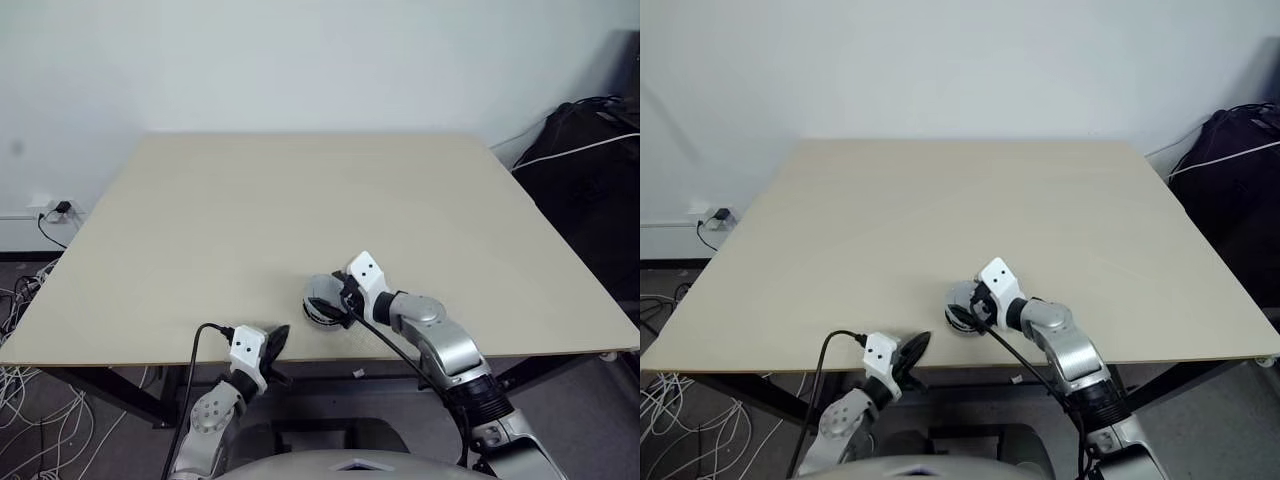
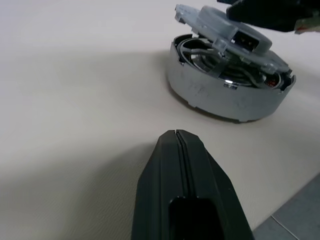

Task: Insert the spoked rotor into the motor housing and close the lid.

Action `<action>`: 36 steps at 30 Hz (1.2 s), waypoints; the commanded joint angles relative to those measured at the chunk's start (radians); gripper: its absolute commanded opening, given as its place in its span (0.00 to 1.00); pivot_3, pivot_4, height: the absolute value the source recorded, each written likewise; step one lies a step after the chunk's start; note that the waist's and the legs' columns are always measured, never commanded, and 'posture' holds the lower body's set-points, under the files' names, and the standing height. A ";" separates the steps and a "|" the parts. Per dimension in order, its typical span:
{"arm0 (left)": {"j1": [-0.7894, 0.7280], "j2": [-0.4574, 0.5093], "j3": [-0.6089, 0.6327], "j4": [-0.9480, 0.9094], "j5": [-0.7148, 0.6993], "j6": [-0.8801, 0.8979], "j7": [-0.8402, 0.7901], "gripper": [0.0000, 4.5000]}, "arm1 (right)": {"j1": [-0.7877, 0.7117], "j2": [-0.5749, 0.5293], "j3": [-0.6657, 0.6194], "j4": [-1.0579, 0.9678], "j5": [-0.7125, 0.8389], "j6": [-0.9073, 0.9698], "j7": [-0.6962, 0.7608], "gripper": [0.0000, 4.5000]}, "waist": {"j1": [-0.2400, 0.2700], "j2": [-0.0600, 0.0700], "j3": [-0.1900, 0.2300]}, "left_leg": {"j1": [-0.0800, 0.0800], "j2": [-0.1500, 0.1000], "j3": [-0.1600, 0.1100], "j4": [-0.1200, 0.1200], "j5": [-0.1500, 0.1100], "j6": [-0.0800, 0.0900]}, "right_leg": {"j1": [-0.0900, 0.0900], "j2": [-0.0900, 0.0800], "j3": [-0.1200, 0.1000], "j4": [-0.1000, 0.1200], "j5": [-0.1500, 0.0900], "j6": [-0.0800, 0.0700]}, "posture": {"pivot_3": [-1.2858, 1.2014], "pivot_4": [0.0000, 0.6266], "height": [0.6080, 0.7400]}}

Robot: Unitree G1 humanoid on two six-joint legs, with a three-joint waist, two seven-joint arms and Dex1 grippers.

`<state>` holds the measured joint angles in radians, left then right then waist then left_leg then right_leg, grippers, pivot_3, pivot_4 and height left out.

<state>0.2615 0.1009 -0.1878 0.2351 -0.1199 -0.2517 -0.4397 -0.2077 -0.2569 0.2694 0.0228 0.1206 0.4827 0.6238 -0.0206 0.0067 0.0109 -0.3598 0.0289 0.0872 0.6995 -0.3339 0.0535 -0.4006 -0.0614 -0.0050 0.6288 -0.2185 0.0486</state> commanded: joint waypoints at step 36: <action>-0.023 -0.004 -0.002 -0.034 0.008 -0.004 0.001 0.00 | -0.026 -0.060 0.010 0.008 -0.019 -0.017 0.063 0.72 | 0.006 0.001 0.000 | -0.001 0.000 0.000 0.000 0.000 0.001 | 0.000 -0.001 0.000 -0.001 0.000 0.000 | 0.52 0.00 1.00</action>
<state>0.2554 0.1007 -0.1907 0.2103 -0.1171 -0.2421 -0.4372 -0.2168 -0.2978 0.2838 0.0638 0.1087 0.4646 0.6790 -0.0146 0.0074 0.0111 -0.3607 0.0293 0.0868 0.6995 -0.3344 0.0546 -0.4009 -0.0626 -0.0051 0.6280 -0.2185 0.0485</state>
